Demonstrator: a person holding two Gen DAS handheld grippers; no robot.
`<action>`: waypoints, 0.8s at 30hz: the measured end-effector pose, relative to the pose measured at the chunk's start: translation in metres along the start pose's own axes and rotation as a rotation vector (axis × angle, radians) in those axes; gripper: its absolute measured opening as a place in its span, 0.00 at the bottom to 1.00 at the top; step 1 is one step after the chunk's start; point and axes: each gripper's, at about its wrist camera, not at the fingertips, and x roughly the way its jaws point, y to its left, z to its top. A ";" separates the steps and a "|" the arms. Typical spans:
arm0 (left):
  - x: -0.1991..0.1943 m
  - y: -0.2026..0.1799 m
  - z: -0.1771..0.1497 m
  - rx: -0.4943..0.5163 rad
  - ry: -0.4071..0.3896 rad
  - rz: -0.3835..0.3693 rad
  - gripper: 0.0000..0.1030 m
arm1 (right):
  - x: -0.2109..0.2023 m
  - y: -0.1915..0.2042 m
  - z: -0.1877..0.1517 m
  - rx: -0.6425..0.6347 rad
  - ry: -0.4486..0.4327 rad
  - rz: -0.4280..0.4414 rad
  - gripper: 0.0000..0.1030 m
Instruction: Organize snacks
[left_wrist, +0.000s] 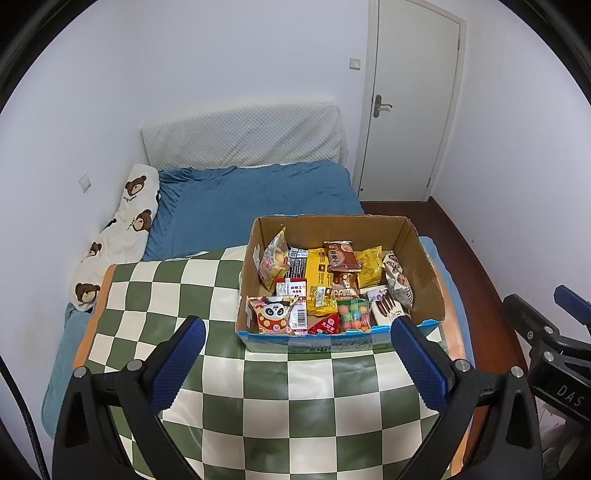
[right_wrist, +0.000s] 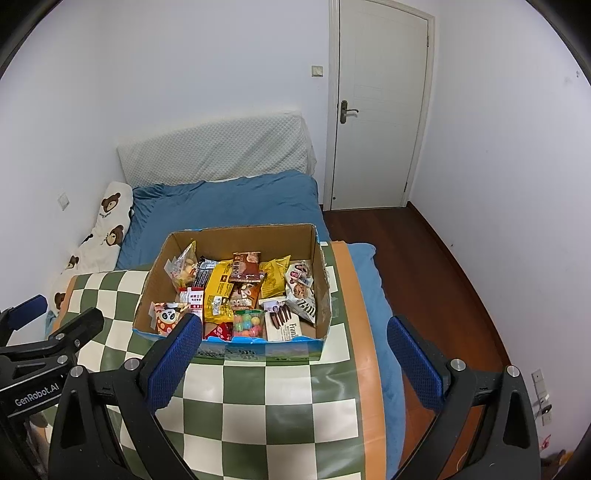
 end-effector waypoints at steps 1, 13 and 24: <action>0.000 0.000 0.000 0.000 0.000 -0.001 1.00 | -0.002 -0.001 0.000 0.000 0.001 0.000 0.99; -0.003 0.000 0.002 -0.001 -0.004 0.000 1.00 | -0.005 -0.002 -0.001 0.010 0.002 0.006 0.99; -0.008 -0.002 0.003 0.002 -0.015 0.000 1.00 | -0.011 -0.002 -0.004 0.021 0.001 0.005 0.99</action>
